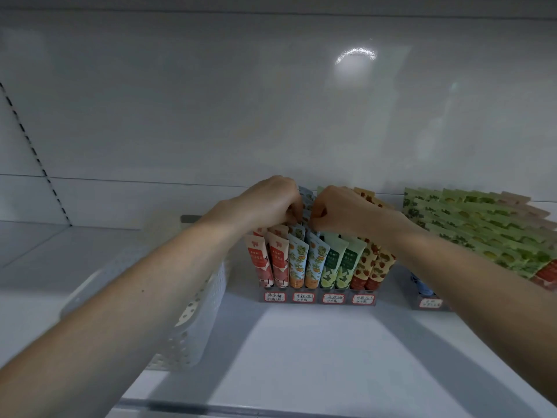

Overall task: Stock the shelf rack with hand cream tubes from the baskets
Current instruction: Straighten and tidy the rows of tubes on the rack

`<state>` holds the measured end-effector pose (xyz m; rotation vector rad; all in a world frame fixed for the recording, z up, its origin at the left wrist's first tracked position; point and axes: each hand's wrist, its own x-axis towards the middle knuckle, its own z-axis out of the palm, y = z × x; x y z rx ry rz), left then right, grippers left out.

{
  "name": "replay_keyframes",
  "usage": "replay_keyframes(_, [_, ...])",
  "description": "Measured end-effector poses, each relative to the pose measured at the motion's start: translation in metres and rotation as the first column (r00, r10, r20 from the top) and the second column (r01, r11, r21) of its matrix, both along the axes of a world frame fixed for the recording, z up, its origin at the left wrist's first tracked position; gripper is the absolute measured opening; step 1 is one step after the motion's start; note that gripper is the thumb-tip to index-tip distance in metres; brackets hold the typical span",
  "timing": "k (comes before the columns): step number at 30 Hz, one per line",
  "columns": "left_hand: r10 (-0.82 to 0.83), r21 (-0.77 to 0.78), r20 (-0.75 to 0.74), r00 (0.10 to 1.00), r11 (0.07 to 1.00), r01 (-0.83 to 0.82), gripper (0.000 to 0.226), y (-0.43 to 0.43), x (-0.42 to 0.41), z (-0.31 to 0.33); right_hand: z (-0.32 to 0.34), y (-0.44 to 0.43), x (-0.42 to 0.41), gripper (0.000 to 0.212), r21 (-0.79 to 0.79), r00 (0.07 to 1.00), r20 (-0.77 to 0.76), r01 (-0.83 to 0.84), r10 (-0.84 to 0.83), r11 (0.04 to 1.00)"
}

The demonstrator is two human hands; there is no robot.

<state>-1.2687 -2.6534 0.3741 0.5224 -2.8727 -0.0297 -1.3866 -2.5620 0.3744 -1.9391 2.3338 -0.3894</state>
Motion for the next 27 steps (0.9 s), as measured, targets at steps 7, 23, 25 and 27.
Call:
replay_keyframes(7, [0.013, 0.021, 0.013, 1.0, 1.0, -0.013, 0.017, -0.0025, -0.0013, -0.0013, -0.0012, -0.0022, -0.0013, 0.028, -0.006, 1.0, 0.014, -0.001, 0.001, 1.0])
replay_keyframes(23, [0.013, 0.037, 0.036, 0.999, 0.999, -0.014, 0.017, -0.004, -0.0013, -0.0026, 0.002, 0.0015, 0.0031, 0.02, 0.024, 0.999, -0.011, 0.034, -0.034, 0.999])
replay_keyframes(25, [0.008, 0.034, 0.044, 0.999, 0.999, -0.01, 0.016, -0.0037, -0.001, -0.0018, 0.0018, 0.0021, 0.0038, 0.019, 0.014, 0.999, -0.014, 0.037, -0.036, 0.999])
replay_keyframes(27, [0.011, 0.034, 0.055, 0.998, 0.999, -0.013, 0.016, -0.0033, -0.001, -0.0014, 0.0006, 0.0019, 0.0032, 0.022, 0.006, 0.999, -0.007, 0.039, -0.039, 0.999])
